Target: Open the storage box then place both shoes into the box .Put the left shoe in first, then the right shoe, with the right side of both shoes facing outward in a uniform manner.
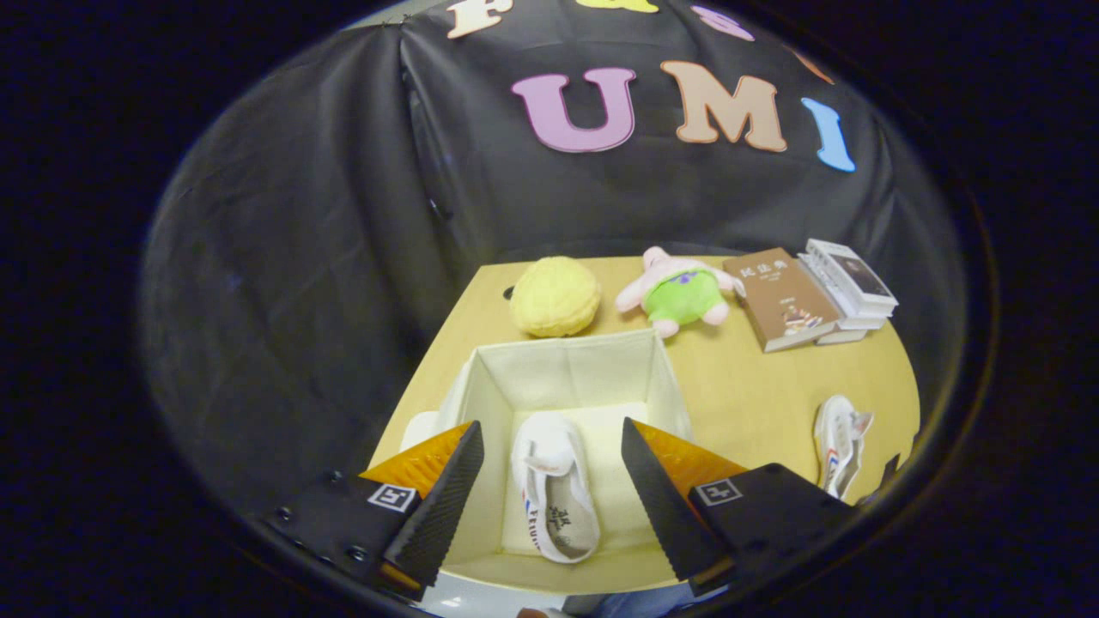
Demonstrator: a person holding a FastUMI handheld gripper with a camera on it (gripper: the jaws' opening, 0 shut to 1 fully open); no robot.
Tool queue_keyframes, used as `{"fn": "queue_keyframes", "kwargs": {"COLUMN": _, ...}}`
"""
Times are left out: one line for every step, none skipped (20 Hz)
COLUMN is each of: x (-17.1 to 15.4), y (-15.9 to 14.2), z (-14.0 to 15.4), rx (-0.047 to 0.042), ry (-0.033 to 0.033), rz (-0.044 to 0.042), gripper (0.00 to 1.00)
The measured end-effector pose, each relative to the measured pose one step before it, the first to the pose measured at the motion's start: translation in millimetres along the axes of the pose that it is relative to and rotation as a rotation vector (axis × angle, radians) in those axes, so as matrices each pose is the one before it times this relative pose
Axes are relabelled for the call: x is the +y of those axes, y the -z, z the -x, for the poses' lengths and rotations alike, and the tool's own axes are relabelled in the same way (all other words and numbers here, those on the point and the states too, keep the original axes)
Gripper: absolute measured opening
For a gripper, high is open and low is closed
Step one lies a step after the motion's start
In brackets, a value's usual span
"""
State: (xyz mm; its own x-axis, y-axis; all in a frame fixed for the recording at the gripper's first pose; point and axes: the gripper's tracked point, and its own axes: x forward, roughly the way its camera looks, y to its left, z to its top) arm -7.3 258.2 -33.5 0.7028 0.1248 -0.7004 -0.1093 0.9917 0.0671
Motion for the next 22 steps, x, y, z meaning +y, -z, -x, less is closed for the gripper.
{"fn": "queue_keyframes", "kwargs": {"x": -13.9, "y": -4.07, "z": 7.42, "rx": -0.02037, "ry": 0.02502, "rz": -0.00283, "gripper": 1.0}}
{"fn": "queue_keyframes", "kwargs": {"x": -13.67, "y": -2.81, "z": 8.32, "rx": -0.0217, "ry": 0.02352, "rz": -0.0145, "gripper": 1.0}}
{"fn": "queue_keyframes", "kwargs": {"x": -13.77, "y": -3.2, "z": 6.28, "rx": -0.02226, "ry": 0.02004, "rz": -0.01874, "gripper": 1.0}}
{"fn": "queue_keyframes", "kwargs": {"x": -16.2, "y": -3.19, "z": 4.1, "rx": -0.01977, "ry": 0.0246, "rz": -0.01701, "gripper": 1.0}}
{"fn": "queue_keyframes", "kwargs": {"x": -17.6, "y": -0.15, "z": 2.08, "rx": -0.01241, "ry": 0.02884, "rz": -0.01085, "gripper": 1.0}}
{"fn": "queue_keyframes", "kwargs": {"x": -17.64, "y": 0.77, "z": 1.37, "rx": -0.00018, "ry": 0.02701, "rz": -0.00572, "gripper": 1.0}}
{"fn": "queue_keyframes", "kwargs": {"x": -19.94, "y": 3.69, "z": -1.84, "rx": 0.00344, "ry": 0.03933, "rz": -0.006, "gripper": 1.0}}
{"fn": "queue_keyframes", "kwargs": {"x": -16.79, "y": 2.42, "z": -2.36, "rx": 0.00297, "ry": 0.02886, "rz": -0.00242, "gripper": 1.0}}
{"fn": "queue_keyframes", "kwargs": {"x": -14.69, "y": 3.21, "z": -4.21, "rx": 0.00681, "ry": 0.03158, "rz": -0.00569, "gripper": 1.0}}
{"fn": "queue_keyframes", "kwargs": {"x": -16.03, "y": 3.04, "z": -4.97, "rx": 0.00952, "ry": 0.02847, "rz": -0.00299, "gripper": 1.0}}
{"fn": "queue_keyframes", "kwargs": {"x": -16.22, "y": 5.35, "z": -5.62, "rx": 0.01363, "ry": 0.02948, "rz": -0.00001, "gripper": 1.0}}
{"fn": "queue_keyframes", "kwargs": {"x": -14.92, "y": 4.84, "z": -7.18, "rx": 0.01531, "ry": 0.02355, "rz": 0.00885, "gripper": 1.0}}
{"fn": "queue_keyframes", "kwargs": {"x": -15.28, "y": 9.15, "z": -9.31, "rx": 0.02776, "ry": 0.0289, "rz": 0.00945, "gripper": 1.0}}
{"fn": "queue_keyframes", "kwargs": {"x": -18.01, "y": 9.92, "z": -10.31, "rx": 0.03291, "ry": 0.03326, "rz": 0.00759, "gripper": 1.0}}
{"fn": "queue_keyframes", "kwargs": {"x": -14.0, "y": 9.99, "z": -9.1, "rx": 0.03447, "ry": 0.02915, "rz": 0.00589, "gripper": 1.0}}
{"fn": "queue_keyframes", "kwargs": {"x": -13.53, "y": 9.14, "z": -10.86, "rx": 0.03323, "ry": 0.02375, "rz": 0.0023, "gripper": 1.0}}
{"fn": "queue_keyframes", "kwargs": {"x": -11.34, "y": 7.69, "z": -9.59, "rx": 0.03357, "ry": 0.02638, "rz": 0.0014, "gripper": 1.0}}
{"fn": "queue_keyframes", "kwargs": {"x": -13.55, "y": 8.33, "z": -7.81, "rx": 0.03172, "ry": 0.02739, "rz": 0.00441, "gripper": 1.0}}
{"fn": "queue_keyframes", "kwargs": {"x": -12.59, "y": 7.14, "z": -6.7, "rx": 0.0329, "ry": 0.02592, "rz": 0.0075, "gripper": 1.0}}
{"fn": "queue_keyframes", "kwargs": {"x": -12.69, "y": 5.82, "z": -5.5, "rx": 0.02584, "ry": 0.02875, "rz": 0.00573, "gripper": 1.0}}
{"fn": "queue_keyframes", "kwargs": {"x": -11.07, "y": 3.77, "z": -7.78, "rx": 0.02515, "ry": 0.0215, "rz": 0.00253, "gripper": 1.0}}
{"fn": "queue_keyframes", "kwargs": {"x": -7.43, "y": 2.79, "z": -6.68, "rx": 0.01593, "ry": 0.01157, "rz": 0.0001, "gripper": 1.0}}
